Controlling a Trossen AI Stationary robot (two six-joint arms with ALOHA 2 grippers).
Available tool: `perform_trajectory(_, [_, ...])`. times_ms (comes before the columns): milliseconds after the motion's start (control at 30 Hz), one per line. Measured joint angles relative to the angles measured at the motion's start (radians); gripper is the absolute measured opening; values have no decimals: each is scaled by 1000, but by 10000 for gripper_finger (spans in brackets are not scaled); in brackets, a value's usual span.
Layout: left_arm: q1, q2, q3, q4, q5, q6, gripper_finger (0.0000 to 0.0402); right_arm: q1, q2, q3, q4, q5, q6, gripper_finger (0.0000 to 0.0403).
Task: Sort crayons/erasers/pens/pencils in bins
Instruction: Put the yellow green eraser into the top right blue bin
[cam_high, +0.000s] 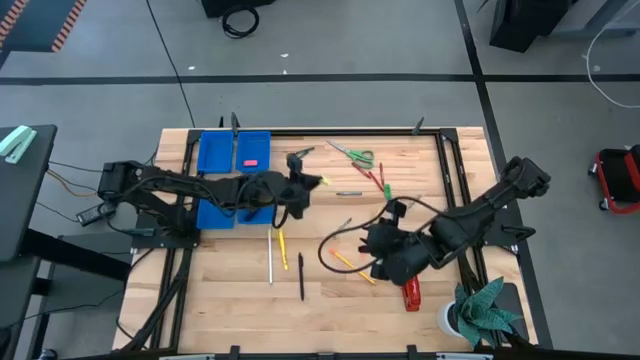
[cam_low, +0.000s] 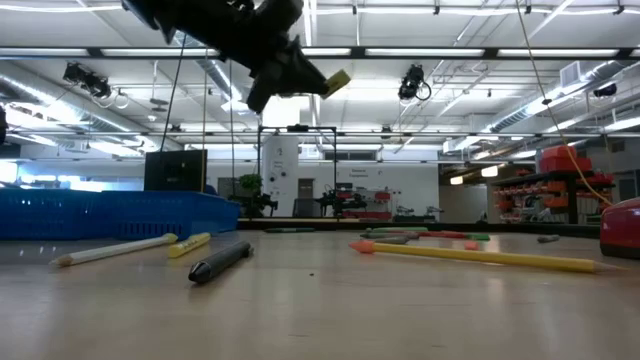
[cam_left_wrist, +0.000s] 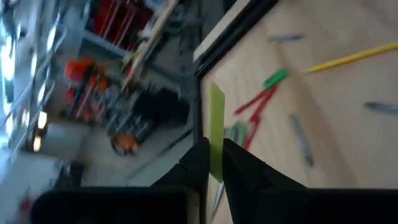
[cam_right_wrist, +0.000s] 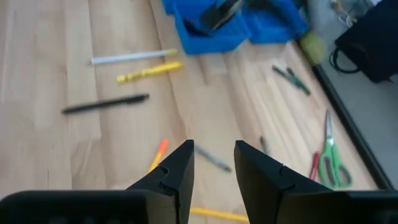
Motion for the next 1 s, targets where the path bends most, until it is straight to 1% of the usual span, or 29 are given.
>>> perform_trajectory(133, [79, -67, 0, -112, 0, -129, 37, 33, 9, -83, -1, -6, 70, 120])
perform_trajectory(200, [136, -108, 0, -193, 32, -202, 31, 43, 9, -141, 0, -7, 114, 120])
perform_trajectory(300, [238, -147, 2, -260, 105, -306, 30, 53, 10, -240, 3, -4, 178, 120])
perform_trajectory(400, [340, -160, 0, -302, 120, -405, 40, 46, 10, -347, 55, 23, 200, 120])
perform_trajectory(500, [438, -161, -34, -283, 121, -466, 46, 20, 11, -432, 113, 41, 202, 120])
perform_trajectory(600, [536, -160, -97, -202, 121, -481, 42, -14, 11, -488, 168, 41, 200, 120])
perform_trajectory(700, [626, -160, -170, -135, 121, -488, 34, -46, 11, -509, 202, 40, 199, 120])
perform_trajectory(800, [700, -160, -214, -118, 125, -515, 32, -71, 10, -510, 217, 39, 199, 120])
perform_trajectory(900, [747, -159, -233, -126, 184, -553, 44, -88, 10, -510, 252, 38, 176, 120])
perform_trajectory(1000, [769, -159, -234, -131, 256, -647, 53, -98, 10, -510, 301, 38, 149, 120])
